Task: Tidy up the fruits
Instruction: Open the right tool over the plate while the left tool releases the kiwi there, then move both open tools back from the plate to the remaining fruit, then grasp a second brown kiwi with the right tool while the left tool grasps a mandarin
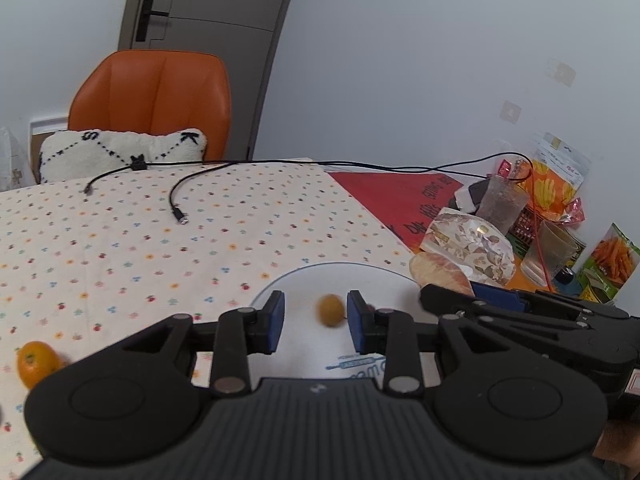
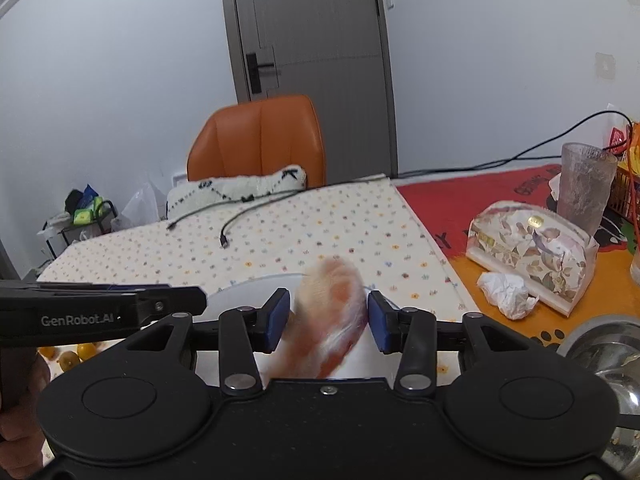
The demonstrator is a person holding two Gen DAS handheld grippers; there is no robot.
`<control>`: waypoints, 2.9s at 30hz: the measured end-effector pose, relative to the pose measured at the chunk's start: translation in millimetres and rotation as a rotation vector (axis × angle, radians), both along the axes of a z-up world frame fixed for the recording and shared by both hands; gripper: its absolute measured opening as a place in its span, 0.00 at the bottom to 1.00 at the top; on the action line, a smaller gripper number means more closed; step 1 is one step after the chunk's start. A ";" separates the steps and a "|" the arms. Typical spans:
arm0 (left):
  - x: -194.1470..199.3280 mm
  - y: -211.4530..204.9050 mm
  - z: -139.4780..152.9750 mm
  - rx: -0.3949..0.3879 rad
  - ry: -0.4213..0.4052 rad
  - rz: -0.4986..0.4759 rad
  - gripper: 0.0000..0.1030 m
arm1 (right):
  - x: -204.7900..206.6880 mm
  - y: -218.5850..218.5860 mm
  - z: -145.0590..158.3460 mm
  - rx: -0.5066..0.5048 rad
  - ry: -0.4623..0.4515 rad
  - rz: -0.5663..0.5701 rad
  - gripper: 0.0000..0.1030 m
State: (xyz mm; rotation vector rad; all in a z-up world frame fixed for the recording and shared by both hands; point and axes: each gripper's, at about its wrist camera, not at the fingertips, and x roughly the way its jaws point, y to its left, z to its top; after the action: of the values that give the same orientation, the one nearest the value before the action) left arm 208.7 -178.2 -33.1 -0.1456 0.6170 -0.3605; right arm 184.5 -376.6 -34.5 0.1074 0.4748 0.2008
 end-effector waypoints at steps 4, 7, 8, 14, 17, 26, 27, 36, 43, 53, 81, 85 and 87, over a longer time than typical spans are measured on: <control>-6.6 10.8 2.0 0.001 0.000 0.023 0.39 | -6.2 -3.6 3.2 0.012 -0.012 -0.020 0.57; -12.3 19.5 4.2 0.000 0.002 0.045 0.47 | -12.1 -8.7 4.7 0.032 -0.011 -0.040 0.57; -14.7 22.7 4.9 -0.002 0.000 0.051 0.49 | -14.3 -10.1 5.1 0.041 -0.009 -0.045 0.57; -29.4 42.5 10.9 -0.009 -0.012 0.092 0.68 | -27.1 -7.7 7.3 0.062 0.000 -0.039 0.62; -36.5 53.1 13.3 -0.014 -0.015 0.109 0.70 | -32.5 -0.6 8.0 0.059 0.000 -0.024 0.65; -58.4 82.2 20.4 -0.002 -0.025 0.155 0.76 | -48.9 26.0 13.5 0.056 -0.003 0.022 0.80; -61.5 84.8 21.0 0.002 -0.029 0.158 0.78 | -50.9 29.4 13.9 0.055 0.000 0.030 0.81; -80.4 111.4 23.7 0.038 -0.029 0.208 0.85 | -62.8 56.9 15.0 0.074 0.007 0.090 1.00; -92.9 134.3 29.9 0.040 -0.038 0.265 0.88 | -67.6 75.2 16.2 0.077 0.007 0.127 1.00; -108.6 162.6 39.6 0.060 -0.045 0.329 0.88 | -71.8 97.5 23.0 0.094 0.004 0.199 1.00; -105.8 209.6 16.3 0.003 0.022 0.371 0.57 | -56.5 166.1 7.4 0.050 0.108 0.347 0.71; -100.6 212.1 9.8 -0.004 0.037 0.366 0.55 | -51.8 175.5 2.3 0.056 0.133 0.373 0.66; -97.6 213.4 5.1 -0.005 0.045 0.362 0.53 | -49.2 180.7 -1.5 0.056 0.145 0.381 0.66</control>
State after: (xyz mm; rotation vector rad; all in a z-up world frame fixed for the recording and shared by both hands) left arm 111.1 35.2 -28.0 -0.2663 0.6205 -0.0090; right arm 135.3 -195.9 -36.0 0.0858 0.6321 0.5828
